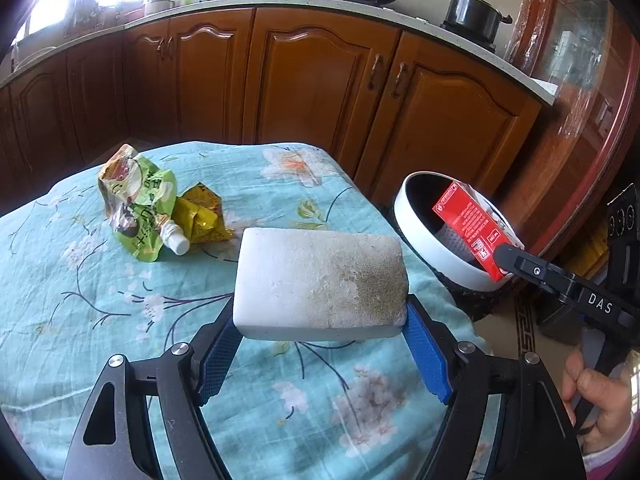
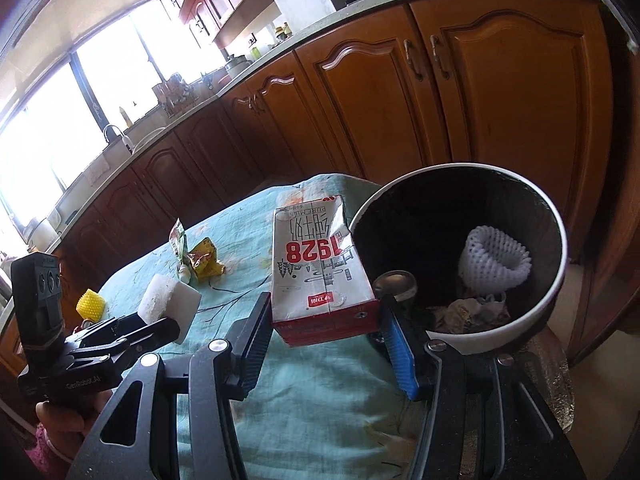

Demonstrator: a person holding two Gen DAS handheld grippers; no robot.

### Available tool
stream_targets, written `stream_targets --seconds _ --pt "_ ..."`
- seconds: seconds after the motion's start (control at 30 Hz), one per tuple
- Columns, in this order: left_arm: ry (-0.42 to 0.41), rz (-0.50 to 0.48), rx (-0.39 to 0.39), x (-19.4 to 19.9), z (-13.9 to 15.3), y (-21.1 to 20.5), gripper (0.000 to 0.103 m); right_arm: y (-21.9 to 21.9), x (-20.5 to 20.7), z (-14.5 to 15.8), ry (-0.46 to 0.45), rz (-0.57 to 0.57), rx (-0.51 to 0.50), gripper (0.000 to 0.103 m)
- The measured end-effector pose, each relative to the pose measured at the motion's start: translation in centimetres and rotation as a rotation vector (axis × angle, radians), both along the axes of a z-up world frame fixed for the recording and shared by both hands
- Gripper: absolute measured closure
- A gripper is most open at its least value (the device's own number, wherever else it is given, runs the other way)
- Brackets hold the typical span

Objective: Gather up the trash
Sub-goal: 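Carry the foam block and red-white carton over the bin and open both tools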

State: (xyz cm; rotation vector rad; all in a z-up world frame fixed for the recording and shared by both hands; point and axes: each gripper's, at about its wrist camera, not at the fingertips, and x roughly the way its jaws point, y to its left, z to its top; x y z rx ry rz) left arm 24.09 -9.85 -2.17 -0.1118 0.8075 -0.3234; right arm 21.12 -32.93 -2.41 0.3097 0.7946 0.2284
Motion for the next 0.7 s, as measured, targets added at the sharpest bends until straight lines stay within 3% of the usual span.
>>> stream_targets --seconds 0.7 --pt "-0.010 -0.127 0.022 3.7 0.4 -7.7 0.027 -6.8 -0.8 -0.3 0.010 -0.110 -0.004 0.049"
